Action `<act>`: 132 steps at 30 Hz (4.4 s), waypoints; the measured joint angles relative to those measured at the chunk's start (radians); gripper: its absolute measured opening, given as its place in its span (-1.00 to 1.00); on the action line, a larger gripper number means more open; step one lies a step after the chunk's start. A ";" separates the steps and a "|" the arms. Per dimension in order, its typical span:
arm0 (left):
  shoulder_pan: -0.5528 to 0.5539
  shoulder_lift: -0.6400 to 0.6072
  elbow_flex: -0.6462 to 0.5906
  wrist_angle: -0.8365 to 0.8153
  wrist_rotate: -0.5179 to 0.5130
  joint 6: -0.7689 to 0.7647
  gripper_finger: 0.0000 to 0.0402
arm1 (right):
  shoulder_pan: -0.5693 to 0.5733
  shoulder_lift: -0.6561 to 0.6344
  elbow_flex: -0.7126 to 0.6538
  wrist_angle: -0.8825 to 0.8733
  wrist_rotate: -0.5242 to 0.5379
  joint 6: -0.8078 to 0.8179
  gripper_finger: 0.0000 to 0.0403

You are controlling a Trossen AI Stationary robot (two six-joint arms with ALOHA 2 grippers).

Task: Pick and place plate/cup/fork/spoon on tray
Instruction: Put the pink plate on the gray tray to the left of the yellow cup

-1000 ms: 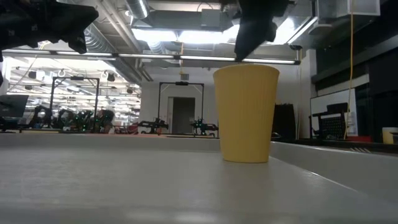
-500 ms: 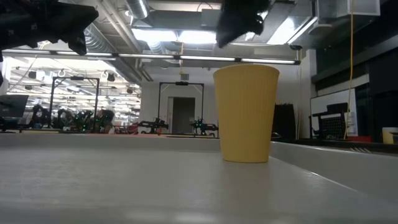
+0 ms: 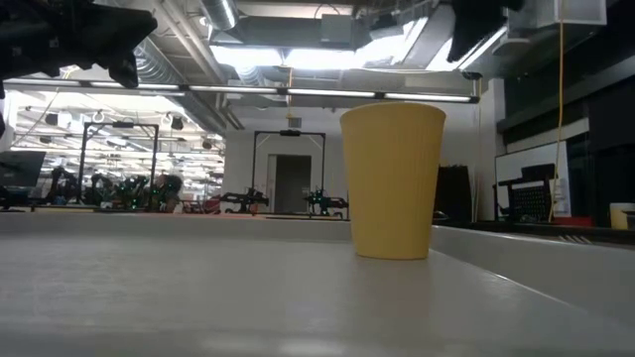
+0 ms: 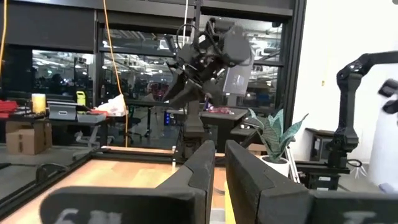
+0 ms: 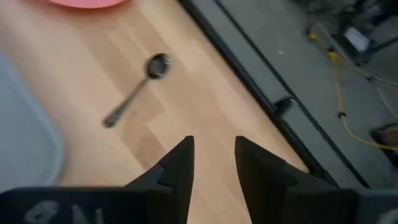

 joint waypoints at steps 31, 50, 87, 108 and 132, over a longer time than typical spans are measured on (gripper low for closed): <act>0.010 0.130 0.214 -0.417 -0.681 -0.285 -0.84 | -0.463 -0.409 -0.664 0.781 -0.172 -0.143 -0.40; 0.007 0.257 0.449 -0.497 0.049 -0.287 -0.80 | -0.462 -0.409 -0.664 0.779 -0.178 -0.132 -0.40; 0.135 0.777 0.497 -0.511 -0.225 -0.310 -0.37 | -0.462 -0.409 -0.663 0.779 -0.177 -0.165 -0.40; 0.270 1.464 0.936 -0.684 -0.387 -0.325 -0.38 | -0.462 -0.408 -0.663 0.779 -0.178 -0.184 -0.40; 0.165 1.899 1.188 -0.996 -0.649 -0.484 -0.38 | -0.462 -0.408 -0.663 0.771 -0.179 -0.211 -0.40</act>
